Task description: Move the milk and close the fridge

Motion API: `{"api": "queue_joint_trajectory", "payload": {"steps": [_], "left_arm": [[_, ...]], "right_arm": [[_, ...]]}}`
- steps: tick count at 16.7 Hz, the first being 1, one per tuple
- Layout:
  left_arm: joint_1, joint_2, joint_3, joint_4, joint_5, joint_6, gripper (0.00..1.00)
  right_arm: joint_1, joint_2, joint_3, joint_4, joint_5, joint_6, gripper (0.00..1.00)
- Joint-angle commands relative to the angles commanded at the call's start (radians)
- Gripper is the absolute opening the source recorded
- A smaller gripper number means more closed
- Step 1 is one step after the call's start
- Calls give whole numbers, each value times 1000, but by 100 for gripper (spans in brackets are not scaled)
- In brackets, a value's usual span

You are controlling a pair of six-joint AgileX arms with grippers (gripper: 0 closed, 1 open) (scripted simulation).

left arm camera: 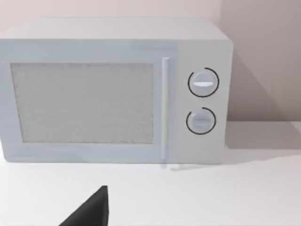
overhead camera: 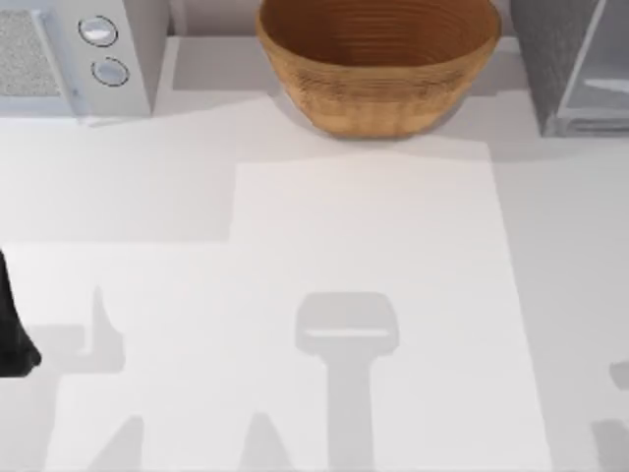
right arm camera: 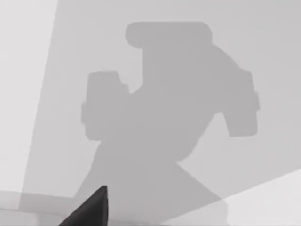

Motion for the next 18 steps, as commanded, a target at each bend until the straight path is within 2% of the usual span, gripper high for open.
{"api": "queue_joint_trajectory", "payload": {"steps": [7,10,14,18], "left_arm": [[0,0,0,0,0,0,100],[0,0,0,0,0,0,100],[0,0,0,0,0,0,100],[0,0,0,0,0,0,100]], "right_arm": [[-697,827,240,4,-347,-795,100],[-953,1120,317,39,-476,-1082,100],[-1182,1371,382,93,-600,-1329,100],[-1257,1453,404,119,-644,-1409,100]]}}
